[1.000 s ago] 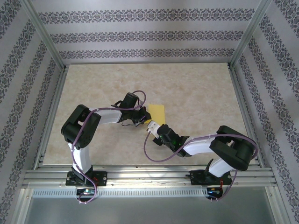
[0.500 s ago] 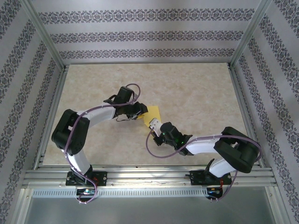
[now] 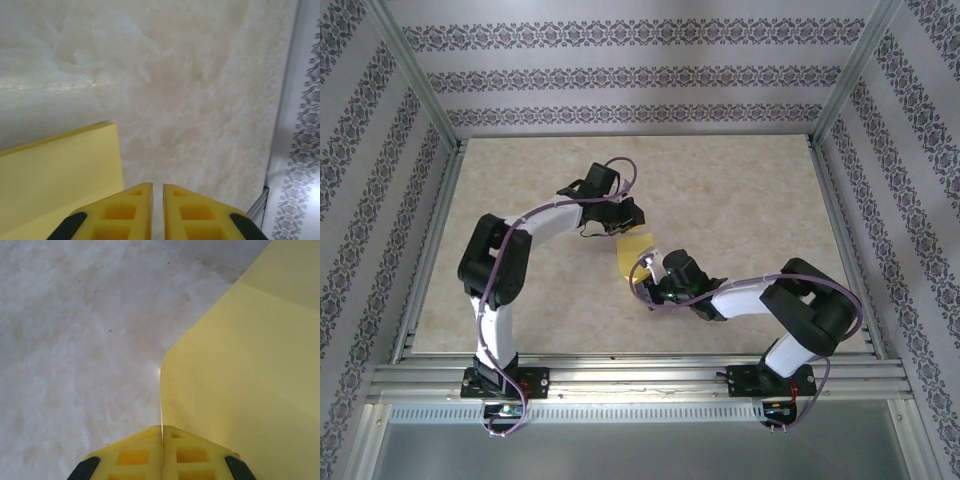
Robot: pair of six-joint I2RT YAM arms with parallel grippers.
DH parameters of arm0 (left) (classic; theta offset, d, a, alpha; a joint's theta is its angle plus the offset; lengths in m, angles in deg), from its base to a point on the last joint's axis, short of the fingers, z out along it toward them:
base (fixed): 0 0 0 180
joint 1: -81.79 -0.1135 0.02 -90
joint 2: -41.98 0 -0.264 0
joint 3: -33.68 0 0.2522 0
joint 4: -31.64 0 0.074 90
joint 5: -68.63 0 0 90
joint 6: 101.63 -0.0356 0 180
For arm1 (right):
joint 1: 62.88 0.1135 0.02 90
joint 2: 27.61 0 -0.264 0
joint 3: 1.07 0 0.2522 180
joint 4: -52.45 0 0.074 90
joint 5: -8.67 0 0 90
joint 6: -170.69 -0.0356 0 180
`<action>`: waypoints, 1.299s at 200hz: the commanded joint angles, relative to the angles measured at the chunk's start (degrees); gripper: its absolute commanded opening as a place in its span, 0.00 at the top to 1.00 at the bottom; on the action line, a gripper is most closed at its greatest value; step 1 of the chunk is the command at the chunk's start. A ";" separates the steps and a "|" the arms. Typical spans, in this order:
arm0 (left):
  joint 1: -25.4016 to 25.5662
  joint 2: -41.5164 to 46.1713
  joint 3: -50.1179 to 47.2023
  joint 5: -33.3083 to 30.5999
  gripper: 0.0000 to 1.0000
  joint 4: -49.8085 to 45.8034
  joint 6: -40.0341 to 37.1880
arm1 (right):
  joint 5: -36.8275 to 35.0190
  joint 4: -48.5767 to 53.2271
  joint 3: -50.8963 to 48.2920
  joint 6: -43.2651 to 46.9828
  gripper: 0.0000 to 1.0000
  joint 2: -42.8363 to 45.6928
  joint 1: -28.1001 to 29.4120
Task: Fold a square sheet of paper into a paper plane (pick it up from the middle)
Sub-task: Third fold the triangle at the center of the table.
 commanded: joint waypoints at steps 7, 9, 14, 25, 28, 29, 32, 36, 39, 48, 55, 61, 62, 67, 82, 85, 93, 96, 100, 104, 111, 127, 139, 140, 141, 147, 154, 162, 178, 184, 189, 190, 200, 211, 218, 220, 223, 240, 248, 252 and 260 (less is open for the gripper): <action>0.77 -3.90 1.71 2.33 0.87 -3.57 -3.26 | 4.73 -1.75 1.53 -5.09 1.00 -1.96 -1.36; 0.81 -4.18 1.70 2.37 0.87 -3.62 -3.29 | 4.73 -1.97 1.46 -5.23 1.00 -2.04 -1.38; 0.90 -4.86 1.71 2.29 0.87 -3.67 -3.44 | 4.77 -2.42 1.29 -5.71 1.00 -2.30 -1.63; 1.09 -6.10 1.66 2.12 0.88 -3.73 -3.47 | 5.78 -2.98 1.24 -6.90 1.00 -2.82 -2.31; 1.10 -6.36 1.60 2.16 0.88 -3.69 -3.54 | 6.05 -3.07 1.31 -7.15 1.00 -2.95 -2.40; 1.10 -6.48 1.63 2.18 0.88 -3.68 -3.55 | 6.14 -3.10 1.32 -7.19 1.00 -3.01 -2.39; 1.18 -6.71 1.52 2.24 0.88 -3.53 -3.56 | 6.40 -3.04 1.41 -7.46 1.00 -3.14 -2.62; 1.24 -6.97 1.37 2.29 0.88 -3.30 -3.64 | 6.55 -3.04 1.49 -7.78 1.00 -3.30 -2.84; 1.26 -7.13 1.15 2.17 0.88 -3.24 -3.65 | 6.77 -3.04 1.50 -7.94 1.00 -3.45 -3.01; 1.38 -7.82 0.89 1.94 0.88 -3.02 -3.70 | 7.50 -3.04 1.59 -8.50 1.00 -3.59 -3.38; 1.36 -8.40 0.72 2.15 0.88 -2.80 -4.01 | 7.92 -3.20 1.52 -9.00 1.00 -3.64 -3.80; 1.45 -8.91 0.85 1.93 0.88 -3.36 -4.25 | 8.26 -3.65 1.38 -9.58 1.00 -3.60 -4.15; 1.44 -8.98 0.90 1.85 0.88 -3.52 -4.26 | 8.34 -3.70 1.35 -9.69 1.00 -3.60 -4.23; 1.52 -9.25 1.00 1.32 0.89 -4.09 -4.68 | 8.63 -4.18 1.25 -10.07 1.00 -3.53 -4.53; 1.97 -9.81 1.17 -1.36 0.89 -6.13 -6.25 | 10.14 -4.83 1.07 -10.87 1.00 -3.42 -5.51; 2.08 -9.90 1.36 -2.15 0.89 -6.80 -6.64 | 10.36 -4.92 1.06 -11.10 1.00 -3.34 -5.73; 2.19 -10.56 1.84 -2.88 0.91 -7.92 -7.51 | 11.02 -5.13 1.02 -11.43 1.00 -3.55 -6.34; 2.22 -10.74 1.98 -2.83 0.91 -8.27 -7.67 | 11.36 -5.08 1.10 -11.52 1.00 -3.66 -6.48; 2.18 -11.01 2.22 -2.81 0.91 -8.61 -7.90 | 11.88 -4.94 1.27 -11.70 1.00 -3.81 -6.93; 2.16 -11.19 2.26 -2.81 0.91 -8.75 -8.06 | 12.43 -4.66 1.47 -12.10 1.00 -3.98 -7.26; 2.36 -11.29 2.28 -2.87 0.92 -8.70 -8.37 | 13.30 -4.28 1.82 -12.86 1.00 -4.27 -8.13; 2.39 -11.42 2.58 -2.89 0.92 -9.33 -8.65 | 14.25 -4.14 2.10 -14.22 1.00 -4.89 -9.52; 2.32 -11.32 2.46 -2.88 0.92 -9.21 -8.65 | 14.24 -3.75 2.37 -14.62 1.00 -5.33 -10.11; 2.32 -11.28 2.42 -2.84 0.92 -9.25 -8.65 | 14.24 -3.70 2.37 -14.62 1.00 -5.34 -10.16; 2.32 -11.26 2.43 -2.91 0.92 -9.27 -8.70 | 14.23 -3.63 2.42 -14.67 1.00 -5.35 -10.18; 2.32 -11.21 2.37 -3.06 0.92 -9.29 -8.68 | 13.94 -3.21 2.60 -14.91 1.00 -5.51 -10.52; 2.33 -11.21 2.35 -3.07 0.92 -9.37 -8.74 | 14.14 -2.79 2.90 -15.45 1.00 -5.74 -10.80; 2.37 -11.07 2.22 -3.07 0.92 -9.41 -8.83 | 15.10 -2.65 3.31 -15.72 1.00 -6.26 -11.16; 2.32 -11.14 2.01 -2.91 0.92 -9.07 -8.66 | 15.66 -1.87 4.04 -16.16 1.00 -7.16 -11.66; 2.32 -11.18 2.01 -2.82 0.92 -8.99 -8.59 | 15.92 -1.98 4.26 -16.41 1.00 -7.56 -11.92; 2.32 -11.23 2.01 -2.67 0.92 -8.84 -8.57 | 16.13 -1.92 4.43 -16.72 1.00 -7.87 -12.03; 2.32 -11.19 2.01 -2.65 0.92 -8.85 -8.57 | 16.19 -1.91 4.46 -16.77 1.00 -7.93 -12.08; 2.44 -11.17 2.01 -2.54 0.92 -8.77 -8.53 | 16.76 -1.85 4.79 -17.26 1.00 -8.38 -12.39; 2.49 -11.28 1.97 -2.52 0.92 -8.59 -8.48 | 16.37 -1.34 4.92 -17.48 1.00 -8.59 -12.58; 2.48 -11.40 2.10 -2.41 0.92 -8.76 -8.48 | 16.21 -0.85 5.01 -17.44 1.00 -8.46 -12.77; 2.47 -11.46 2.10 -2.38 0.92 -8.83 -8.48 | 16.17 -0.78 5.02 -17.44 1.00 -8.39 -12.76; 2.46 -11.45 2.11 -2.30 0.92 -8.81 -8.48 | 16.17 -0.64 4.94 -17.44 1.00 -8.28 -12.83; 2.51 -11.42 1.99 -2.28 0.92 -8.64 -8.40 | 16.40 0.45 5.14 -17.07 1.00 -8.06 -13.06; 2.51 -11.45 1.92 -2.28 0.92 -8.61 -8.35 | 16.43 1.16 5.28 -16.96 1.00 -8.16 -13.27; 2.50 -11.42 1.93 -2.28 0.92 -8.59 -8.31 | 16.42 1.18 5.28 -17.05 1.00 -8.29 -13.36; 2.56 -11.49 1.83 -2.15 0.92 -8.57 -8.22 | 16.58 1.36 5.37 -17.18 1.00 -8.58 -13.59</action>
